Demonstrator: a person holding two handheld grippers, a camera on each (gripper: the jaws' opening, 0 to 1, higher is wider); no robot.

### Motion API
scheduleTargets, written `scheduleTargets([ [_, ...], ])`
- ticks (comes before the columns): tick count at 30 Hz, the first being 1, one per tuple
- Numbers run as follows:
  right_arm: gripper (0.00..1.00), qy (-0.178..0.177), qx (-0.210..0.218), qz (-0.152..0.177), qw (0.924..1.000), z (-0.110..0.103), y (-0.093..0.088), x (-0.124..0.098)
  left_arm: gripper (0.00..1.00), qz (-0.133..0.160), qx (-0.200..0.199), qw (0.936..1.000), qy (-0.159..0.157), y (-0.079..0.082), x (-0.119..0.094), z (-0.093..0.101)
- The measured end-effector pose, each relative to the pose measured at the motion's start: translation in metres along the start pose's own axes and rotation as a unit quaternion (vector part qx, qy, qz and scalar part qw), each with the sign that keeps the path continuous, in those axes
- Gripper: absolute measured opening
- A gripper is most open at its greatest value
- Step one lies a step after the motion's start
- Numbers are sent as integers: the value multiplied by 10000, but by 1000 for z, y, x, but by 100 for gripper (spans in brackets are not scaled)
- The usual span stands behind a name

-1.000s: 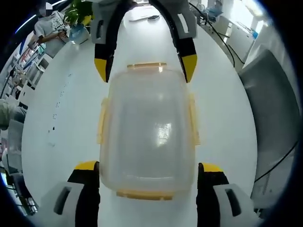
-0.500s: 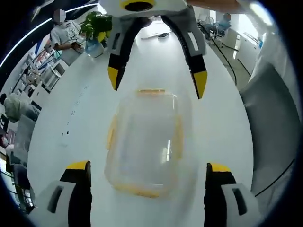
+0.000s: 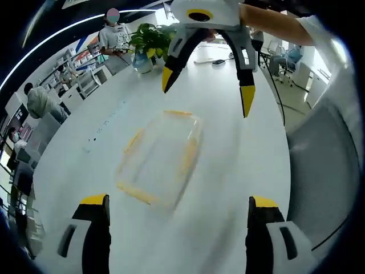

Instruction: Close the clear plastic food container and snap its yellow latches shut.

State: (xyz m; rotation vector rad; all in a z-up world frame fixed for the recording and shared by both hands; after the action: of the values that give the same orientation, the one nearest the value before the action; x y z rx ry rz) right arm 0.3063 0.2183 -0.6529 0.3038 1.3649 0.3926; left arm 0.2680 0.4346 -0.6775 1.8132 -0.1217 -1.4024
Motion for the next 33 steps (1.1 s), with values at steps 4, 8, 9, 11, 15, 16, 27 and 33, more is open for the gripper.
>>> scheduleTargets([
  [4, 85, -168, 116, 152, 9997, -18, 5, -8, 99, 289, -269, 9992, 67, -11, -16, 13],
  [8, 86, -200, 213, 245, 9993, -41, 6, -10, 99, 780, -581, 9951, 196, -20, -31, 28],
  [9, 86, -242, 235, 251, 9991, -48, 7, -11, 99, 835, -591, 9945, 240, -22, -35, 31],
  [11, 85, -369, 335, 328, 9982, -54, 9, -12, 99, 963, -525, 9936, 259, -29, -42, 41],
  [15, 87, -521, 562, 502, 9958, -73, 12, -17, 99, 818, -686, 9930, 508, -47, -49, 56],
  [16, 90, -547, 596, 552, 9952, -79, 12, -18, 99, 906, -740, 9921, 462, -51, -50, 63],
  [27, 87, -1021, 1512, 1097, 9771, -129, 8, -17, 97, 1457, -1145, 9813, 512, -76, -64, 91],
  [33, 82, -1382, 1864, 1297, 9640, -146, 5, -18, 95, 1691, -1314, 9755, 504, -81, -67, 93],
])
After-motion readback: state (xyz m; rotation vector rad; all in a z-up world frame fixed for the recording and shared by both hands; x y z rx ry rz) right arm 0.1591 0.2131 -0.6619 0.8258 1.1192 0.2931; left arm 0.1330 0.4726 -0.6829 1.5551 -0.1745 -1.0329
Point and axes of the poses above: the point that each gripper's makers call its tool centre point, and the gripper's own axes: x roughly forward along the fingers, z roughly to its right, y roughly out of its top, the point moved 9 cm from there along -x, roughly backward along the fingers, and after that the axes turned 12 degrees about -x, right-handed, at the moved point
